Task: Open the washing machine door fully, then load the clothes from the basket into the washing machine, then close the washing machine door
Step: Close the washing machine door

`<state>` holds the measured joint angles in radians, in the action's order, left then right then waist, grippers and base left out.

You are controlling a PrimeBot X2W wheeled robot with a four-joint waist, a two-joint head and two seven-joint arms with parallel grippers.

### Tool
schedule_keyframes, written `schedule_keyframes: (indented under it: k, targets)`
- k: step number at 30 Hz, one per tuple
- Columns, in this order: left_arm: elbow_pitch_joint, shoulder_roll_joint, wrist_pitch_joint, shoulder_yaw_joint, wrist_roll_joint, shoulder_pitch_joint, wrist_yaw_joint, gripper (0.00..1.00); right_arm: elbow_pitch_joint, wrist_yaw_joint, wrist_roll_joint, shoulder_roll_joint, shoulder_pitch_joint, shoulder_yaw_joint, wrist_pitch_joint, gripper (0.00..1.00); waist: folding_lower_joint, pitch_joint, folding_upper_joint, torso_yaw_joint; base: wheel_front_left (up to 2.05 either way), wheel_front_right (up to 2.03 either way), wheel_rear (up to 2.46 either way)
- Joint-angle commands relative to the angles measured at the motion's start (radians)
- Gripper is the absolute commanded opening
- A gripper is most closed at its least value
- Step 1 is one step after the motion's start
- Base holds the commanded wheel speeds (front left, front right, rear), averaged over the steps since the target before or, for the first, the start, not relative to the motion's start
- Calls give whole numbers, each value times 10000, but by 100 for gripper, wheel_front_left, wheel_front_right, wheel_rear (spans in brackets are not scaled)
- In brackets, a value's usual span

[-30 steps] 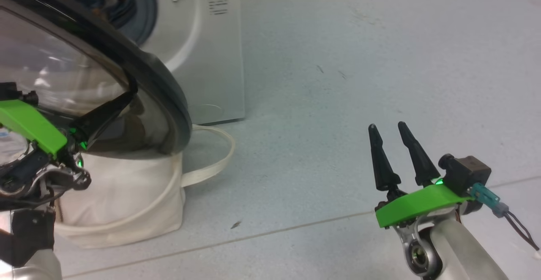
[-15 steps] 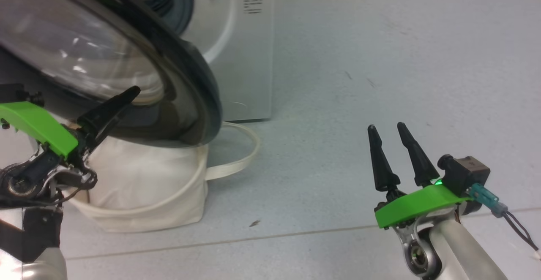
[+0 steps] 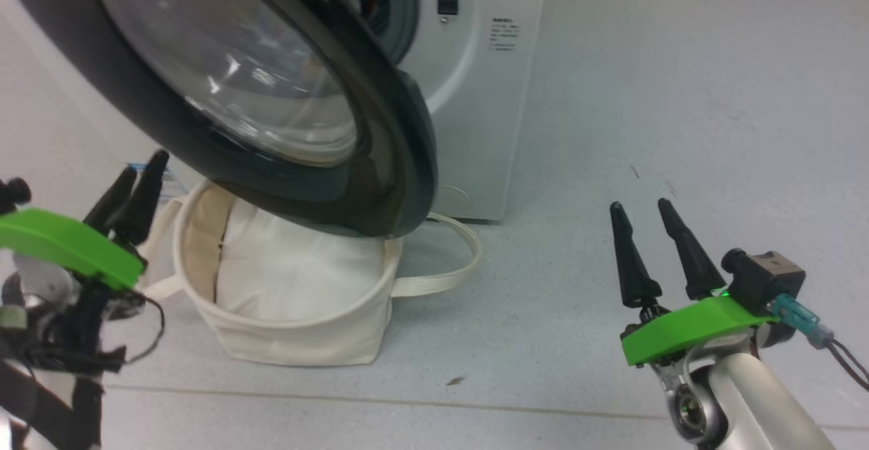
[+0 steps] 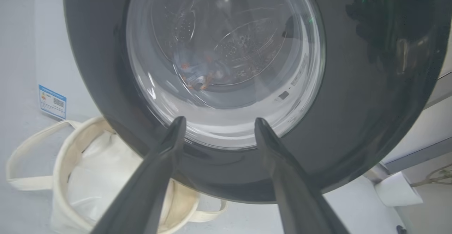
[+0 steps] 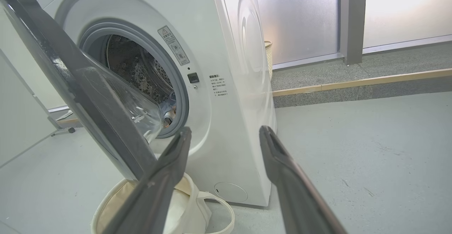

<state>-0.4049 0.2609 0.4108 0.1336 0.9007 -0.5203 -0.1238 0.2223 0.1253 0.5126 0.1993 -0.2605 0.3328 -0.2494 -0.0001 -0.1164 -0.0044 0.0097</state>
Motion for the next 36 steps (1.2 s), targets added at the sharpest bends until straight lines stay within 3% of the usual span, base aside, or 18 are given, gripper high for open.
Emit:
schedule_keyframes:
  k: [1, 10, 15, 24, 36]
  targets:
    - [321, 519, -383, 64, -215, -107, -60, 100, -274, 54, 57, 100, -56, 49, -124, 100, 1, 201, 0, 255, 0, 0, 0]
    - [692, 1493, -4250, -1709, -1256, 663, -67, 100, -426, 54, 28, 357, 170, -199, -124, 100, 1, 450, 0, 523, 0, 0, 0]
    - [22, 1855, -6054, -2201, -2284, 1168, -67, 100, -460, 54, 47, 373, 286, -251, -124, 100, 1, 532, 0, 486, 0, 0, 0]
    - [-641, 1515, -6716, -2337, -3789, 1470, -20, 100, -449, 54, 66, 429, 424, -290, -124, 100, 1, 664, 0, 451, 0, 0, 0]
    - [-653, 951, -6724, -1545, -4418, 1861, -60, 100, -339, 54, 187, 490, 587, -156, -124, 100, 1, 933, 0, 405, 0, 0, 0]
